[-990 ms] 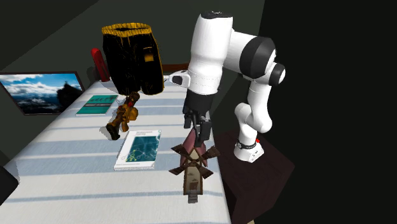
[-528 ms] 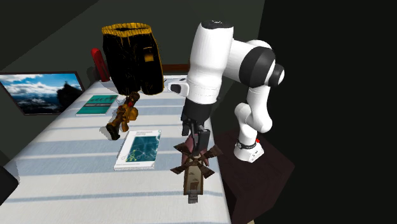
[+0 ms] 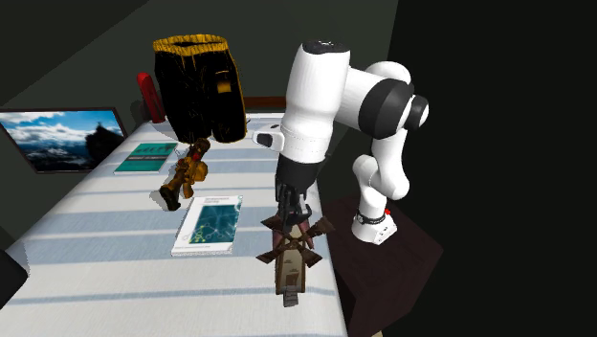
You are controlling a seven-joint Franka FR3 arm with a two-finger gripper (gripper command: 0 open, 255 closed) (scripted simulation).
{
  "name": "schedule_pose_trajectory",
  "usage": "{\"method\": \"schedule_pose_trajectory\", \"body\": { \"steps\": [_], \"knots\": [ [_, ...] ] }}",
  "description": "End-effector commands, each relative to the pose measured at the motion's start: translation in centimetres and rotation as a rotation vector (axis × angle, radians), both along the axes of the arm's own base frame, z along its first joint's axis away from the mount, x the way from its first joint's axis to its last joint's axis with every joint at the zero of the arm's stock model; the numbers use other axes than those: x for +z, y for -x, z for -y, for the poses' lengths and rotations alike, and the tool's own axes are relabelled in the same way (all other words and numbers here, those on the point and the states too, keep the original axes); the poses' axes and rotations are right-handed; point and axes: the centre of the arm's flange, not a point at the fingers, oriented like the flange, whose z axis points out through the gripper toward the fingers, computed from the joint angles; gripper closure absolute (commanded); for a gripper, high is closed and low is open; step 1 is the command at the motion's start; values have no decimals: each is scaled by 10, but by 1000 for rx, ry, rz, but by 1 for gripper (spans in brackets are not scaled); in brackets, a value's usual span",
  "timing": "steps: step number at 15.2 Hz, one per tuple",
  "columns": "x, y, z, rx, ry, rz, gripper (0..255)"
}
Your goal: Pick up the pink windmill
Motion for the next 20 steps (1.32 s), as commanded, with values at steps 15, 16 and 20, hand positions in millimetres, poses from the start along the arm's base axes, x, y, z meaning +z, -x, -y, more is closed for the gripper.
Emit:
{"method": "schedule_pose_trajectory", "body": {
  "steps": [15, 16, 20],
  "knots": [
    [52, 0, 1, 0, 1, -2, 255],
    [57, 0, 1, 0, 1, -2, 255],
    [78, 0, 1, 0, 1, -2, 255]
  ]
}}
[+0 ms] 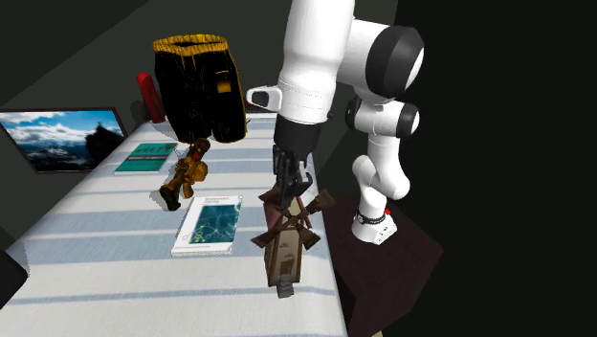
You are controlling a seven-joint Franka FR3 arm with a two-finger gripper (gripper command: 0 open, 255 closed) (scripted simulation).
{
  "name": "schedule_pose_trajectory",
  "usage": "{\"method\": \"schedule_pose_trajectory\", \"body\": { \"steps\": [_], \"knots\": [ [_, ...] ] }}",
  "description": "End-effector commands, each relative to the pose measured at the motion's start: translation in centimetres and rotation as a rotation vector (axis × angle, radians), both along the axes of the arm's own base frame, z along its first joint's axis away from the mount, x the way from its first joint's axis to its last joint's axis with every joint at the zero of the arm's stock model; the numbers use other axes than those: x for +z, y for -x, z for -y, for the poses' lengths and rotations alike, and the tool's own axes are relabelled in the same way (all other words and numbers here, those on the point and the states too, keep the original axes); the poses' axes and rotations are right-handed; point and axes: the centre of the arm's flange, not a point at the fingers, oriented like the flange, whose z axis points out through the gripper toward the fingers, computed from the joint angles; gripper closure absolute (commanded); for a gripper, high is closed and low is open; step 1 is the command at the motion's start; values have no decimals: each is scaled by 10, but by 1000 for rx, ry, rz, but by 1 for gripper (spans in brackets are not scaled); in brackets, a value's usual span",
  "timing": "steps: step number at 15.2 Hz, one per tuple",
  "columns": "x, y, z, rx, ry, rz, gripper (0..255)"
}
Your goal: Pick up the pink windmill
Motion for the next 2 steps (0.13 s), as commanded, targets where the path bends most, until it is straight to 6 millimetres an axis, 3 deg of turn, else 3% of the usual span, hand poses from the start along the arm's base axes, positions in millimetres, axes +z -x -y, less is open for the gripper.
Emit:
{"method": "schedule_pose_trajectory", "body": {
  "steps": [1, 2],
  "knots": [
    [7, 1, 0, -1, -1, 3, 255],
    [7, 1, 0, -1, -1, 3, 255]
  ]
}}
